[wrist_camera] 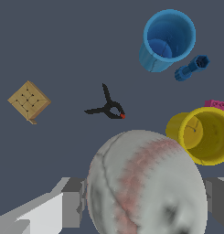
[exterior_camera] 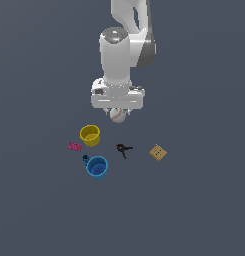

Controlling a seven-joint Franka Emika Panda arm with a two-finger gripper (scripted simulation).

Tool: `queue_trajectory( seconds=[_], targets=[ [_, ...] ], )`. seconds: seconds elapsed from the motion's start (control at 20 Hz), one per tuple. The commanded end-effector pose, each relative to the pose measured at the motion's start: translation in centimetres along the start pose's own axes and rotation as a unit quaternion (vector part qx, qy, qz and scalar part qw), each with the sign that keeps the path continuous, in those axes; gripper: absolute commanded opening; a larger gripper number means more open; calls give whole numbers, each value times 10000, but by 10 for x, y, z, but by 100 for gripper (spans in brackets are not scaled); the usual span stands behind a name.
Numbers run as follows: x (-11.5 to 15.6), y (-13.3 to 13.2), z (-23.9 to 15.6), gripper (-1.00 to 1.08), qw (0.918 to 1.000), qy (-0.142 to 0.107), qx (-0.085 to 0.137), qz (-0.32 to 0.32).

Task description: Pick up a designated object from a clutter of objects.

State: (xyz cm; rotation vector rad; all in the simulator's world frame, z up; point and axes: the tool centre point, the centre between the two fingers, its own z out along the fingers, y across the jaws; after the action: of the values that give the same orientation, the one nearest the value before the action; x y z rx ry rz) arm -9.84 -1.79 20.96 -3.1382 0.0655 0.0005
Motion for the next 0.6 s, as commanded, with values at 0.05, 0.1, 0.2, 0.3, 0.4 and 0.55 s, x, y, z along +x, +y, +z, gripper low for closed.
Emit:
queue_trajectory(
  seconds=[0.05,0.1,0.2,0.3,0.4,0.55],
  targets=[
    [1,12,-32,-100,10000,5,1,-1],
    [1,15,-41,-100,10000,4,2,1],
    [2,22,-59,-100,10000,4,2,1],
    [3,29,-78,-100,10000,4,2,1],
    [4,36,-96,-100,10000,3,-1,4],
    [6,47,-125,-100,10000,3,-4,6]
  ],
)
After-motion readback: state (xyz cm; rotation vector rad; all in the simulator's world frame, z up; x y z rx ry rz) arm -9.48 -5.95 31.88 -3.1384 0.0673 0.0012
